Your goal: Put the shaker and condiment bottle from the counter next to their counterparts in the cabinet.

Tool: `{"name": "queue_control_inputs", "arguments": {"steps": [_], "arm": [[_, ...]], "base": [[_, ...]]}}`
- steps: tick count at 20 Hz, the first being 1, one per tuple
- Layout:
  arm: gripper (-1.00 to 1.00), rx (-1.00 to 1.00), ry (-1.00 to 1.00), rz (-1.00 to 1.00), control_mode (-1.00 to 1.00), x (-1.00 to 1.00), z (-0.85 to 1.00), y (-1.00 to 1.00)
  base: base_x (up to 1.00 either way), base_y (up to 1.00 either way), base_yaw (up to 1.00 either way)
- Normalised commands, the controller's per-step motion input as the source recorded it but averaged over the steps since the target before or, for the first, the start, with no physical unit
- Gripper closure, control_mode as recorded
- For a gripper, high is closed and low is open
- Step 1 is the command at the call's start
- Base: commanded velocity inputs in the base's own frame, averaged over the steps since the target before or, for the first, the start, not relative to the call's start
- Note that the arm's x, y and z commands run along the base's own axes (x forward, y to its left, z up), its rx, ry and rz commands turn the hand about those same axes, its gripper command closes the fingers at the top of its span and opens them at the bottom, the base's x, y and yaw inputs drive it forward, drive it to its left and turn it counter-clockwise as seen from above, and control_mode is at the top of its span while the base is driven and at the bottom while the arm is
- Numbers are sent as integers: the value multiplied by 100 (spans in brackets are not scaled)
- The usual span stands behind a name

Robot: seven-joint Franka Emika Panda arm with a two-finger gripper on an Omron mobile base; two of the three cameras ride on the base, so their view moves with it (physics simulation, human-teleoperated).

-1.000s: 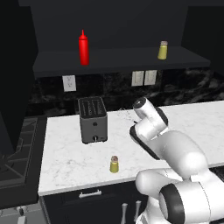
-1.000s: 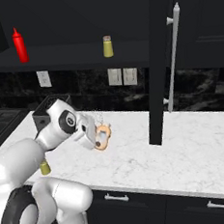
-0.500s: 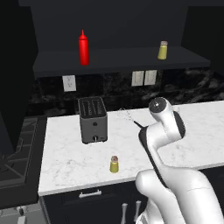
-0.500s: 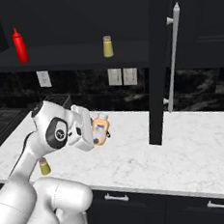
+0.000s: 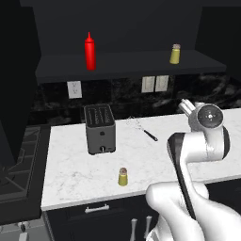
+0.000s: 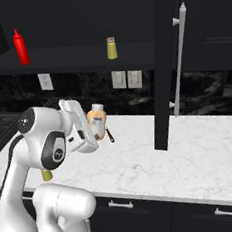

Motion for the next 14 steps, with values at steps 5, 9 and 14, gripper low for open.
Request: {"name": "queue_control_inputs", "arguments": {"steps": [5,9,14], "arm": [[100,1,-15,56,-100,-26,63,3],[100,0,-14,59,-100,-13,44,24],[100,1,-12,59,-100,0,32,43]], "base": [[0,0,0],[0,0,0],[0,0,0]]}}
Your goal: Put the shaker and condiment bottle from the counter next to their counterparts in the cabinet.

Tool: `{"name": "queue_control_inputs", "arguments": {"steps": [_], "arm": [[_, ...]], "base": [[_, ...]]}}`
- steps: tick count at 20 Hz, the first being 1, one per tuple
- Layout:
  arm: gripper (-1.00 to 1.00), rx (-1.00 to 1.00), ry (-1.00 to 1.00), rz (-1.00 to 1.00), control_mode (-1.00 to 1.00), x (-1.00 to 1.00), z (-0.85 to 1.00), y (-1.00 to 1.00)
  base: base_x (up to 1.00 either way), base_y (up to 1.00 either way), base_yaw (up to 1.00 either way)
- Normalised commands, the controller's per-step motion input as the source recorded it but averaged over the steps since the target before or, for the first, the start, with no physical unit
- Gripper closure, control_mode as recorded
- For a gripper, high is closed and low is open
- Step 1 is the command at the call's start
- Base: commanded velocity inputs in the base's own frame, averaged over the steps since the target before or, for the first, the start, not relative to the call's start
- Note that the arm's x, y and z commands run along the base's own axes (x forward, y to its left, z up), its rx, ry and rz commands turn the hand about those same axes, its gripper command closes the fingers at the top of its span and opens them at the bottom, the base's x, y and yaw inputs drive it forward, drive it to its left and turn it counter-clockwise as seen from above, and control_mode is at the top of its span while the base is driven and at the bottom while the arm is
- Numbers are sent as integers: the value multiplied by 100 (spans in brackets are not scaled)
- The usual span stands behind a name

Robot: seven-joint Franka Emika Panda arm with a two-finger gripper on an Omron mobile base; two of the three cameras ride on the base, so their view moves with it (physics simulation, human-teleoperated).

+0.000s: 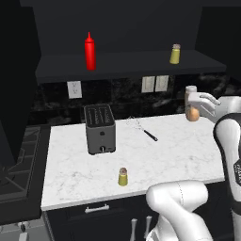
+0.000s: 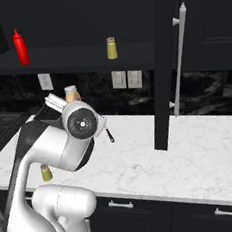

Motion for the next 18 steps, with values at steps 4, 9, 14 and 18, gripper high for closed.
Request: {"name": "queue_control_inputs", "arguments": {"steps": [4,9,14,18], "arm": [[100,0,-10,57,-100,-1,42,42],[100,0,-9,43,-100,2,48,52],[100,0,-8,1,-100,65,70,72],[100,0,-9,0,-100,52,83,51]], "base": [[0,0,0],[0,0,0],[0,0,0],[0,0,0]]}}
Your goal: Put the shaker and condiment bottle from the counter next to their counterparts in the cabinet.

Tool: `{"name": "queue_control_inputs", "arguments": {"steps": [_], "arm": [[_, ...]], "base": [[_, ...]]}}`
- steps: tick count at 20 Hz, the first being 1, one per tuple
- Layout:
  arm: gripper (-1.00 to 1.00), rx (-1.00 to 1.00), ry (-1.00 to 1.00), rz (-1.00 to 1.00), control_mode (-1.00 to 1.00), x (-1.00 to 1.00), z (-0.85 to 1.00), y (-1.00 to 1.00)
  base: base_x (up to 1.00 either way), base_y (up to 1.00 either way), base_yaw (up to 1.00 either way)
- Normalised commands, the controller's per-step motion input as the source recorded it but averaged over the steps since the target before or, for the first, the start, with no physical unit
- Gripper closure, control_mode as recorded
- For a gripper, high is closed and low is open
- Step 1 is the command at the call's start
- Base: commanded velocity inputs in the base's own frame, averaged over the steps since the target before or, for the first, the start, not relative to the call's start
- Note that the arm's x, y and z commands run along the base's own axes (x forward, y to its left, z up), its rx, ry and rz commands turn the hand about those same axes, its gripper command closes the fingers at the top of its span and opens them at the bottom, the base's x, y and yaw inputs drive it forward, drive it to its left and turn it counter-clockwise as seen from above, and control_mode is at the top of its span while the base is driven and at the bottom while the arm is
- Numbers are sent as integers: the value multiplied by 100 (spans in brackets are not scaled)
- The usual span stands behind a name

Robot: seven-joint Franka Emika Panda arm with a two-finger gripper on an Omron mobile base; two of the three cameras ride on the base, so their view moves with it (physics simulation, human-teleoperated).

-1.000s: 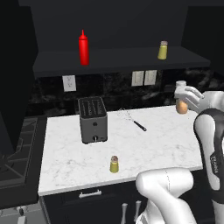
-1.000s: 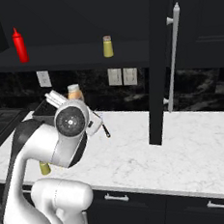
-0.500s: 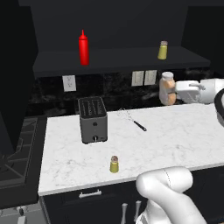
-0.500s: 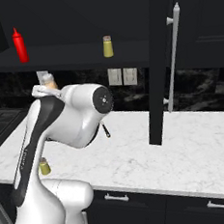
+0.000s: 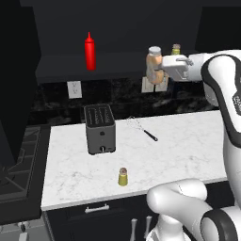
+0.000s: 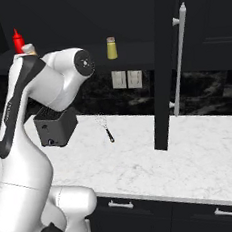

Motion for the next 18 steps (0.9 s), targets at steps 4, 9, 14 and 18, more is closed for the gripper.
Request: {"name": "queue_control_inputs", "arguments": {"steps": [4,9,14,18], "arm": [[100,-1,-5,0,-100,18,35,23],[100,1,0,0,-100,13,-1,4],[100,4,-3,0,-100,59,-1,38],[100,1,0,0,-100,62,-2,46]], "base": [[0,0,0],[0,0,0],[0,0,0],[0,0,0]]}}
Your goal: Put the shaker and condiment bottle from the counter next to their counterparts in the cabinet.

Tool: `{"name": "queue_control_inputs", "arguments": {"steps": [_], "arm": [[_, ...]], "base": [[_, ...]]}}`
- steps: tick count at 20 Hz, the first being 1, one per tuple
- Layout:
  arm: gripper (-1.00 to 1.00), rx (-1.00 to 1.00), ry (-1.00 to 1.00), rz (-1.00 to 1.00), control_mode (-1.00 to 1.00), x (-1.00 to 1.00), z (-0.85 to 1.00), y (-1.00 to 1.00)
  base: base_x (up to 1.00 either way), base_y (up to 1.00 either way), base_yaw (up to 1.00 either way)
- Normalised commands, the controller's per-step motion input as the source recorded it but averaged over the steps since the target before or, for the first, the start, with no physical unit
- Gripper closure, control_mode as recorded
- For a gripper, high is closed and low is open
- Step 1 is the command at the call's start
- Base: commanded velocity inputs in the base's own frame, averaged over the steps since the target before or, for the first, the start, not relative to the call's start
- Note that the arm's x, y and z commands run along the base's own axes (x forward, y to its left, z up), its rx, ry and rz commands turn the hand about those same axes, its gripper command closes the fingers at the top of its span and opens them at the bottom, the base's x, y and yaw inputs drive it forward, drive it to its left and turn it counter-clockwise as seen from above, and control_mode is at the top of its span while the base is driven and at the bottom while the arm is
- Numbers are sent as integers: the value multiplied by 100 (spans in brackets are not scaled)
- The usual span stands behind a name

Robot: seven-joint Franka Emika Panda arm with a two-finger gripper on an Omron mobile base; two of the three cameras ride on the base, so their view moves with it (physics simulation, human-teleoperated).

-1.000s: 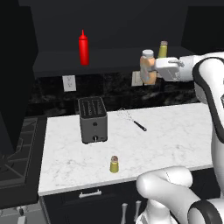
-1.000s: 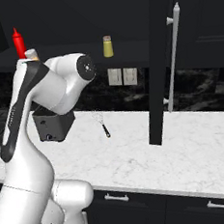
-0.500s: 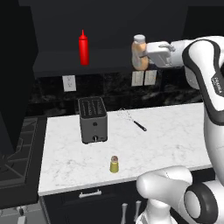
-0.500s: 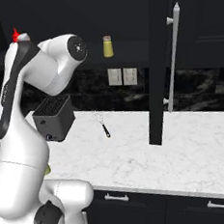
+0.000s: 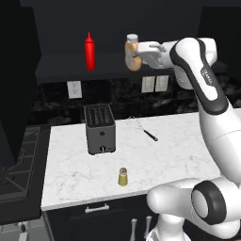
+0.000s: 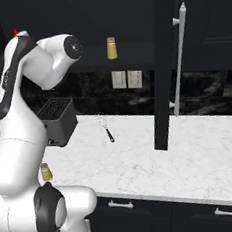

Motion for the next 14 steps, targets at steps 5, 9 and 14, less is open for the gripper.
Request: {"name": "queue_control_inputs", "arguments": {"steps": [5,9,14], "arm": [[100,0,3,0,-100,63,-1,26],[100,0,11,0,-100,61,-7,15],[100,0,7,0,-100,49,-6,12]], "base": [[0,0,0],[0,0,0],[0,0,0]]}}
